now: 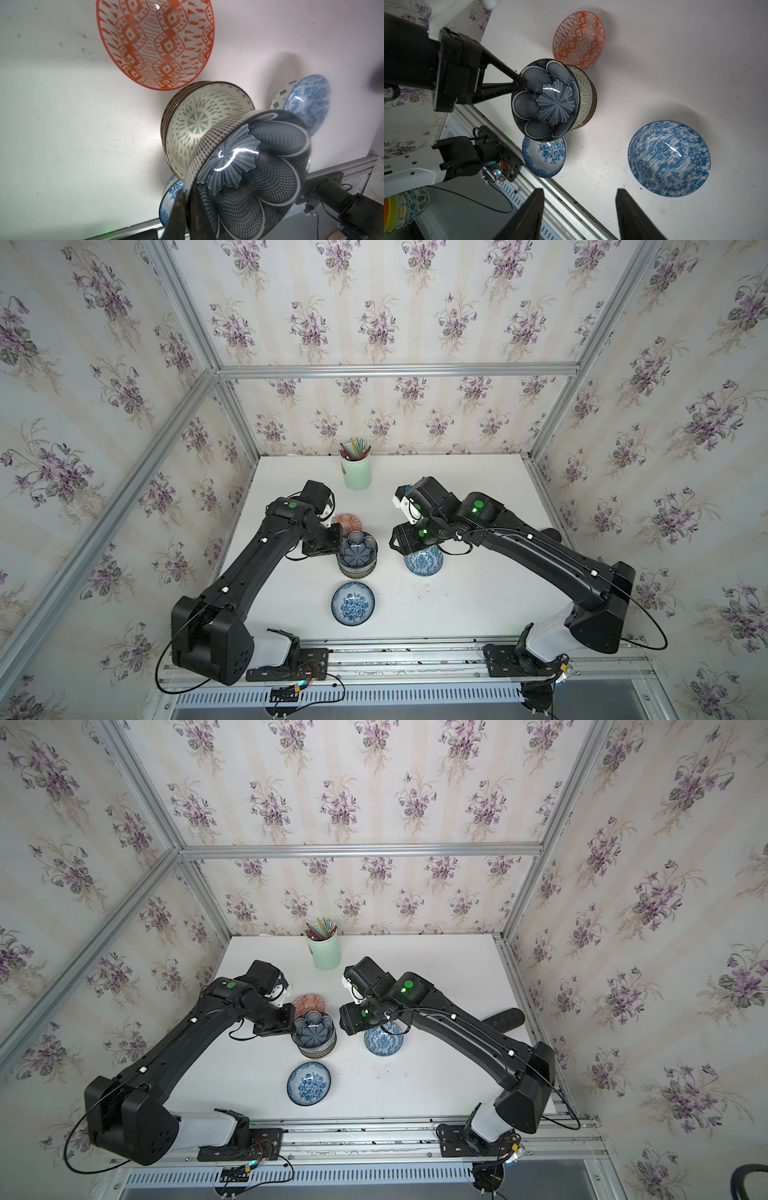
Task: Stack the bowls
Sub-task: Place the bowl in the bowl.
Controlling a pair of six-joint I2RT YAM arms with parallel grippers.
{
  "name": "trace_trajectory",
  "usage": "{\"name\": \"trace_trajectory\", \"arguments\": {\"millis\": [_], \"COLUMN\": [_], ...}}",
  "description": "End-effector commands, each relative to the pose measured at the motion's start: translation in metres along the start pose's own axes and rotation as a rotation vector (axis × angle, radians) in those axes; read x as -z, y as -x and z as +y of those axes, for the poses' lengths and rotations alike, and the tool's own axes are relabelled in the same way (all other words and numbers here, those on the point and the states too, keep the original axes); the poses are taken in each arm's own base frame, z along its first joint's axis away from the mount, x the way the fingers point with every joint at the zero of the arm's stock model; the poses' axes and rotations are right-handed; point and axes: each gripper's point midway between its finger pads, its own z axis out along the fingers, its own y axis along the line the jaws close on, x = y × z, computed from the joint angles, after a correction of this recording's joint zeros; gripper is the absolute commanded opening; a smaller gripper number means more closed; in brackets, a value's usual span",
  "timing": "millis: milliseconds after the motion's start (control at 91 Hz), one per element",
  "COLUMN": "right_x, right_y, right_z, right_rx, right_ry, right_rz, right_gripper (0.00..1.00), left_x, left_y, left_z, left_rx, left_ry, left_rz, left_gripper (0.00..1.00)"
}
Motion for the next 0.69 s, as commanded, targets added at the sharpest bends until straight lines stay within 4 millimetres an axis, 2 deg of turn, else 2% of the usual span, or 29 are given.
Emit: {"name": "trace_trajectory", "arguments": {"millis": [0,308,681], "right_x": [0.001,-0.003,-0.009], "right_y": [0.002,0.0,-0.004], "right_z": [0.001,0.0,-0.002], "right_rx": [0.007,0.008,0.002], "right_ry": [0.007,0.01,0.012], "right_rz": [-0.015,-0.01,-0.002], "right_gripper": [0.6,0.59,0.59], "left_x": [-0.003,-0.019,-0.027], "left_y": [0.008,0.011,0.01], "left_z": [-0.004,0.001,0.008], "left_rx": [0.008,0.044,0.071], "left_ry": [-0.037,-0.069,-0.054], "left_rz": [-0.023,-0.019,-0.008], "left_gripper": [0.0,0.0,0.0]}}
